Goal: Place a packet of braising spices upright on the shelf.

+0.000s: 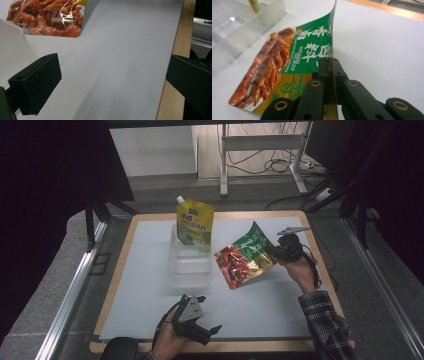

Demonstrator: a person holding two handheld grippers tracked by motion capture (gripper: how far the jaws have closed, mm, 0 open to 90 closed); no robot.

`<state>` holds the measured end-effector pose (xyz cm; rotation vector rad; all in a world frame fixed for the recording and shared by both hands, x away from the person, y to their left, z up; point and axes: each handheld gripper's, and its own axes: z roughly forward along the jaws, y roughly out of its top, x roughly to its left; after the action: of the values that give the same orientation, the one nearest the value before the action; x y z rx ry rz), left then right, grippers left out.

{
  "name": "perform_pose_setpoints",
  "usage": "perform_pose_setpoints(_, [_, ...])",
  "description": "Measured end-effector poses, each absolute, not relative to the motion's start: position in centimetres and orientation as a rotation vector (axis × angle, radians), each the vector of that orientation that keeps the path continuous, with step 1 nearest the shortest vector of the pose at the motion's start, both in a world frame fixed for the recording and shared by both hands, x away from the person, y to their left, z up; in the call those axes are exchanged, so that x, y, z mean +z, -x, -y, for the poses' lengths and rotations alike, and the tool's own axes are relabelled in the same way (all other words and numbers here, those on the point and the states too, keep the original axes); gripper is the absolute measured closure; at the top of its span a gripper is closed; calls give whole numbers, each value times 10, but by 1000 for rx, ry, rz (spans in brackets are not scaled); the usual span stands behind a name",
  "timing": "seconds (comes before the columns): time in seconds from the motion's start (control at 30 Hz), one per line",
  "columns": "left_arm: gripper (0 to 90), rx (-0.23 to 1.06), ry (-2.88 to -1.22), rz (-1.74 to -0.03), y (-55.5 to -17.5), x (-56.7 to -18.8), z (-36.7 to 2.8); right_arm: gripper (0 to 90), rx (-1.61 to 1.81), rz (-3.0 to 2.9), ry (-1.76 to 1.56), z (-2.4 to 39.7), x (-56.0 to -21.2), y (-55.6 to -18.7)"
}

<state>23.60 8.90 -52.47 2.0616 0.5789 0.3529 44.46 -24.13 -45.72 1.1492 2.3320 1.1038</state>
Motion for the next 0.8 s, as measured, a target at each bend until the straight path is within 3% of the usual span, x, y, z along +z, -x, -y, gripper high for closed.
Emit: perform_pose_setpoints(0.8, [0, 365, -2064, -574, -236, -524, -90, 890, 1212, -2331, -1024, 221, -417, -432])
